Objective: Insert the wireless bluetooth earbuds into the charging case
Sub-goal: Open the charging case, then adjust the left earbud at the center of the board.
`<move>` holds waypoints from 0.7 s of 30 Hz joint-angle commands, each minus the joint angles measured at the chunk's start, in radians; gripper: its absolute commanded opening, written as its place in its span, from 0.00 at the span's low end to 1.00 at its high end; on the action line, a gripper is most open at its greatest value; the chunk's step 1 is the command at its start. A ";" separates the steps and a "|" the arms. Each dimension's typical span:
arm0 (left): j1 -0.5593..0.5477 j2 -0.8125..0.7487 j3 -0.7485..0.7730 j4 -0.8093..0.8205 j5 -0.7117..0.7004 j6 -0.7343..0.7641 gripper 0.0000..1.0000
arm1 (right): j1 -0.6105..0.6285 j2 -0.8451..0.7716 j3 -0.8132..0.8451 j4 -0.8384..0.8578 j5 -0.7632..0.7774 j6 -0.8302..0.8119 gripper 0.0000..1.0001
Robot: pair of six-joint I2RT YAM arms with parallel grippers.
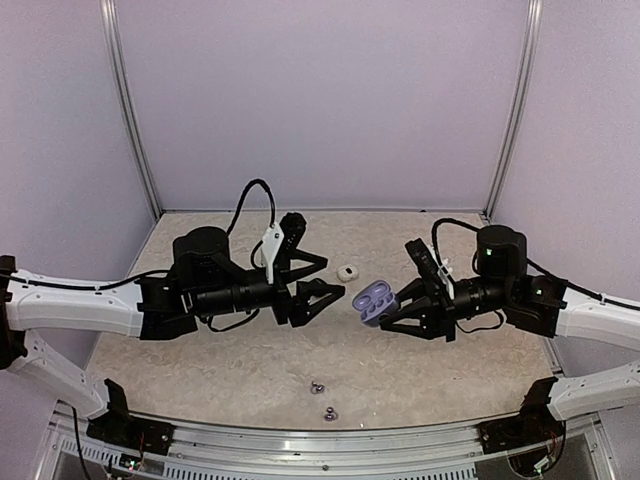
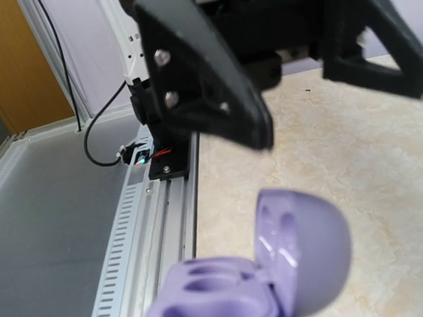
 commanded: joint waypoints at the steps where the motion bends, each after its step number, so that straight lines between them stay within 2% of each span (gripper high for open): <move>1: 0.006 -0.125 -0.117 -0.153 -0.099 -0.052 0.77 | 0.005 -0.038 -0.028 0.060 0.018 0.054 0.06; 6: -0.031 -0.259 -0.242 -0.309 -0.209 -0.138 0.76 | -0.001 -0.033 -0.032 0.074 0.011 0.063 0.06; 11: -0.155 -0.318 -0.359 -0.322 -0.274 -0.154 0.71 | -0.010 -0.026 -0.033 0.076 0.004 0.063 0.06; 16: -0.273 -0.275 -0.439 -0.251 -0.307 -0.061 0.60 | -0.018 -0.031 -0.044 0.089 -0.014 0.079 0.06; 21: -0.285 -0.155 -0.439 -0.178 -0.335 0.083 0.54 | -0.022 -0.035 -0.053 0.104 -0.015 0.094 0.07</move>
